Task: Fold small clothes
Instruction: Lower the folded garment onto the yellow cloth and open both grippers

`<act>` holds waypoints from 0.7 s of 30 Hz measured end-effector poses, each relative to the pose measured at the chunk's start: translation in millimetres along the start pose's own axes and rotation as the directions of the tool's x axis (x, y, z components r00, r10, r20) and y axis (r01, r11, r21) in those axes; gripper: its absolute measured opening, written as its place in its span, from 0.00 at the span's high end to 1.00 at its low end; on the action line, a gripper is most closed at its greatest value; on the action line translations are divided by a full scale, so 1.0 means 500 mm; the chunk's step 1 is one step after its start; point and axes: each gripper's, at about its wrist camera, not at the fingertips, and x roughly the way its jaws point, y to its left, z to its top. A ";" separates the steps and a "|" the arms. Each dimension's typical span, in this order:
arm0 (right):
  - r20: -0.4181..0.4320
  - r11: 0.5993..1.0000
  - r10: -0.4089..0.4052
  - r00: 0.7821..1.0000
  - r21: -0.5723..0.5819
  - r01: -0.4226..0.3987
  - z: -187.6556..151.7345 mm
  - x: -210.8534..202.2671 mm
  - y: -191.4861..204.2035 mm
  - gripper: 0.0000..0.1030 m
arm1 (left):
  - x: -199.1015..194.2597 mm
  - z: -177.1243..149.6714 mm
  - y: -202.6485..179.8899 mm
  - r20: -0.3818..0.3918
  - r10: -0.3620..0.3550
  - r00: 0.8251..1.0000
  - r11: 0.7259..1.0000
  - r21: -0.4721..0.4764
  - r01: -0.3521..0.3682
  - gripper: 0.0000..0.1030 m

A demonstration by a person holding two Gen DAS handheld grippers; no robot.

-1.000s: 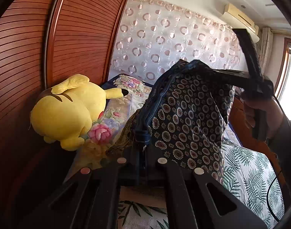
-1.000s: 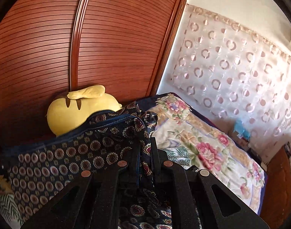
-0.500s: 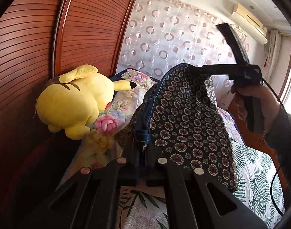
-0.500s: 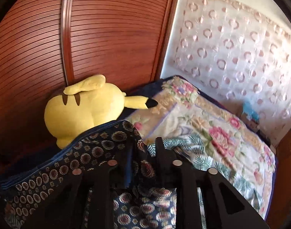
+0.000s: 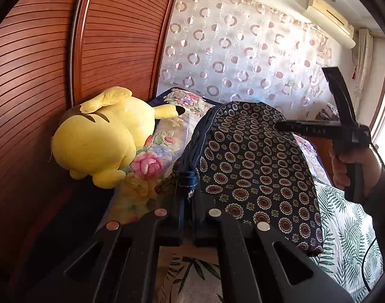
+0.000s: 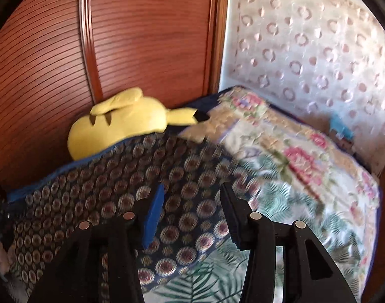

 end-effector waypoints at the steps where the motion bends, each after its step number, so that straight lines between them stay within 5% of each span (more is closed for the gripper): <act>1: -0.012 1.000 0.011 1.000 0.001 -0.011 -0.006 0.004 -0.001 0.53 | 0.000 0.000 -0.001 -0.002 0.004 1.000 1.000 0.005 -0.004 0.96; 5: -0.061 0.999 -0.031 0.998 -0.015 0.030 -0.008 0.032 -0.013 0.53 | 0.003 0.002 -0.005 -0.014 0.018 1.000 1.000 0.021 -0.018 0.96; 10: -0.023 0.999 -0.043 0.999 0.010 0.043 0.021 -0.007 0.000 0.53 | -0.022 0.007 -0.018 0.001 0.045 0.999 0.997 0.063 -0.045 0.86; 14: 0.027 0.999 -0.047 0.999 -0.012 0.048 -0.018 -0.076 0.044 0.53 | -0.061 0.012 -0.020 0.033 0.026 0.999 0.998 0.056 -0.028 0.58; 17: 0.064 0.999 -0.046 0.997 0.000 0.046 -0.048 -0.129 0.065 0.53 | -0.086 0.015 -0.027 0.040 0.010 0.999 0.998 0.065 -0.013 0.51; 21: 0.090 0.999 -0.041 0.995 0.014 0.040 -0.087 -0.179 0.086 0.53 | -0.124 0.016 -0.039 0.067 -0.019 0.998 0.997 0.076 0.014 0.17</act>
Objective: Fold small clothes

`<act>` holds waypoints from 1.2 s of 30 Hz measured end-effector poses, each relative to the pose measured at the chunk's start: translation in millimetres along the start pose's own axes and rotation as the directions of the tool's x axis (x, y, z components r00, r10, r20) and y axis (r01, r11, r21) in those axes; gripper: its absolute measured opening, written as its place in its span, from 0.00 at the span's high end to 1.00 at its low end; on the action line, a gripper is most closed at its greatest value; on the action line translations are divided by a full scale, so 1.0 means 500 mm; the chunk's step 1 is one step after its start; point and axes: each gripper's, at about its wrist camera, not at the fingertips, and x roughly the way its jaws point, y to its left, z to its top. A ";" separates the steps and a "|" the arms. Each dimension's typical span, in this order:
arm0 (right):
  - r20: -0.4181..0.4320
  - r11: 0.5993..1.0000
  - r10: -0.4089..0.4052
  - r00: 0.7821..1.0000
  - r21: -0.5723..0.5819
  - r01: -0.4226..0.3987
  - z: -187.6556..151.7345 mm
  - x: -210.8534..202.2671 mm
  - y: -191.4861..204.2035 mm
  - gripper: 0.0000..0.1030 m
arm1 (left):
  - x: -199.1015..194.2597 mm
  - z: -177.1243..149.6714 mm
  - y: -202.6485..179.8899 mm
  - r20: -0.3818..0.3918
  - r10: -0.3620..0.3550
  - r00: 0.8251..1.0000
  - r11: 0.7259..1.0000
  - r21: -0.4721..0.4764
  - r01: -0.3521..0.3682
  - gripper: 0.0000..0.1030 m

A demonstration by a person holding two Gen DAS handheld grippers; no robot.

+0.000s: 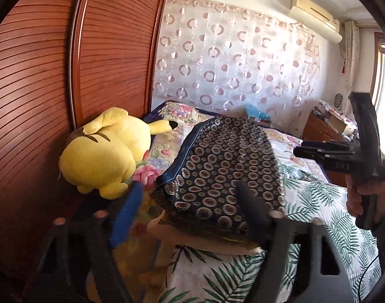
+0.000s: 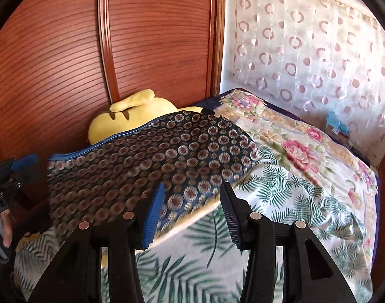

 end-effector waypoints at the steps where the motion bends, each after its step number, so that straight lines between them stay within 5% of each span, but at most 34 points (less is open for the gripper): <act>1: 0.005 1.000 -0.002 1.000 0.002 0.002 -0.007 -0.015 0.005 0.53 | -0.010 0.000 -0.004 0.008 -0.004 1.000 1.000 0.006 0.004 0.17; 4: 0.020 1.000 -0.006 1.000 0.012 0.006 -0.041 -0.047 0.011 0.53 | -0.033 0.001 -0.018 0.013 0.003 1.000 0.999 0.033 -0.003 0.00; 16: 0.090 0.992 -0.078 0.993 0.109 0.069 -0.186 -0.239 0.074 0.53 | -0.118 -0.025 -0.111 0.051 -0.050 0.997 0.991 0.125 0.044 0.00; 25: 0.139 0.966 -0.185 0.973 0.210 0.154 -0.299 -0.414 0.126 0.52 | -0.165 -0.055 -0.227 0.045 -0.161 0.986 0.973 0.177 0.151 0.00; 32: 0.178 0.929 -0.312 0.933 0.263 0.260 -0.364 -0.522 0.167 0.22 | -0.218 -0.062 -0.312 0.060 -0.215 0.975 0.951 0.239 0.194 0.00; 36: 0.188 0.908 -0.366 0.911 0.284 0.307 -0.402 -0.566 0.198 0.19 | -0.246 -0.066 -0.346 0.073 -0.239 0.968 0.946 0.244 0.215 0.00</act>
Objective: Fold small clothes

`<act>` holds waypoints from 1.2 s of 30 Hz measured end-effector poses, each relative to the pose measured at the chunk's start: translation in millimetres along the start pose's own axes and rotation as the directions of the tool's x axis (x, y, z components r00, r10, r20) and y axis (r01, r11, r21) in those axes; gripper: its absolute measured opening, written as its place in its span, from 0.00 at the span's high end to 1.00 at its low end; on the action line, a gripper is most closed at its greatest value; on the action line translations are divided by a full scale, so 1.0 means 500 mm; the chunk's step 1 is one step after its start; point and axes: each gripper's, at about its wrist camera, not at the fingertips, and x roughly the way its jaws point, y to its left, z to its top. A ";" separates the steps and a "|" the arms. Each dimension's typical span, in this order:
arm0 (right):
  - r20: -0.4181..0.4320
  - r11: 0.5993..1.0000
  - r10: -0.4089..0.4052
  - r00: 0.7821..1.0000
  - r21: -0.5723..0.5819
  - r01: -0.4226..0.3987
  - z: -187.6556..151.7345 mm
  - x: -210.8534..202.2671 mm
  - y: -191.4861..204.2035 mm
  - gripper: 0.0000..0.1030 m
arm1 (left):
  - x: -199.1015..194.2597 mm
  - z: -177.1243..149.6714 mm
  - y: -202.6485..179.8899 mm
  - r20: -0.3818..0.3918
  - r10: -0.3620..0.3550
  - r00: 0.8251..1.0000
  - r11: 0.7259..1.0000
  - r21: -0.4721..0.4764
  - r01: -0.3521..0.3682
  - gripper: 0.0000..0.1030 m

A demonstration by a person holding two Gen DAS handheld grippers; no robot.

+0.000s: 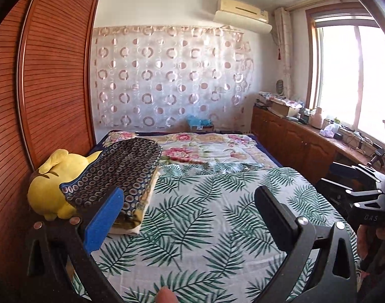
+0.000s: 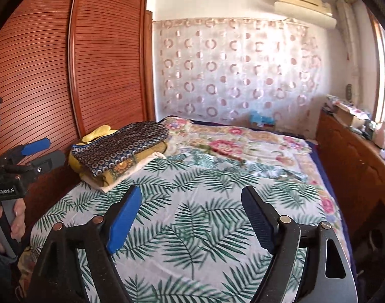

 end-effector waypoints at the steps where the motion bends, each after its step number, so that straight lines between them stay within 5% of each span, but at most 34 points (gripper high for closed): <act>1: 0.010 1.000 -0.004 1.000 0.015 0.004 -0.005 -0.012 -0.002 0.19 | -0.002 0.002 -0.006 0.002 -0.003 1.000 1.000 0.001 0.003 0.00; 14: 0.078 0.993 -0.084 0.993 0.084 0.078 -0.050 -0.061 0.035 0.19 | -0.015 -0.001 -0.076 -0.005 -0.029 1.000 0.999 0.035 0.029 0.00; 36: 0.097 0.991 -0.091 0.991 0.102 0.082 -0.064 -0.064 0.024 0.19 | -0.015 -0.008 -0.077 -0.013 -0.008 1.000 1.000 0.023 0.008 0.00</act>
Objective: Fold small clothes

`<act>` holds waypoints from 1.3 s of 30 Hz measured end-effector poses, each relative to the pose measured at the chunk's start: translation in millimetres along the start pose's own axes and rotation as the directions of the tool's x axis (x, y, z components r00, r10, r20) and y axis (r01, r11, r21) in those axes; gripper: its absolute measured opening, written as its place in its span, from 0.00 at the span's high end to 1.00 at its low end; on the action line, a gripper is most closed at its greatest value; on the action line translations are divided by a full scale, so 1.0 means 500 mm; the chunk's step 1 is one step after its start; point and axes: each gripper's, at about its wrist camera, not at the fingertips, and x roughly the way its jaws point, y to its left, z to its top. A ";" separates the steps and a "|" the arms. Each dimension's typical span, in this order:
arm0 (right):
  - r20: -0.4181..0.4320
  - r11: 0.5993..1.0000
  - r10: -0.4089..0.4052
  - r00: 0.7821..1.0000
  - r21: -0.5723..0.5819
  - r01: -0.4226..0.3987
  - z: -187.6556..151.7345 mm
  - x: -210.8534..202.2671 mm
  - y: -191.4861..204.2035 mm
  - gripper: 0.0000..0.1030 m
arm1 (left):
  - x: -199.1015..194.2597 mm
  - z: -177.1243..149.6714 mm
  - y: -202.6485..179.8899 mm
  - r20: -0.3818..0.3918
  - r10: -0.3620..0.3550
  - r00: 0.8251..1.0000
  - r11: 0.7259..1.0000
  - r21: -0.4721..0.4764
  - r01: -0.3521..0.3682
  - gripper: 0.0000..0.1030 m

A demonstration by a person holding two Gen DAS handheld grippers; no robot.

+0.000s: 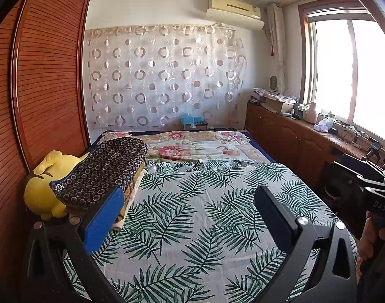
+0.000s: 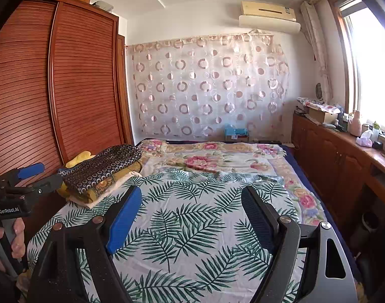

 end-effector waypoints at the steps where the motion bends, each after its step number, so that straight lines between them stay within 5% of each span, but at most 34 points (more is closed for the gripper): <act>1: 0.000 1.000 0.002 1.000 0.000 -0.002 -0.001 0.000 -0.002 0.19 | 0.000 -0.001 0.000 0.001 0.000 1.000 1.000 0.001 0.000 0.00; 39: 0.007 1.000 0.014 1.000 -0.002 -0.014 0.002 0.002 -0.035 0.19 | -0.004 -0.002 -0.001 0.007 0.007 1.000 1.000 0.003 -0.007 0.00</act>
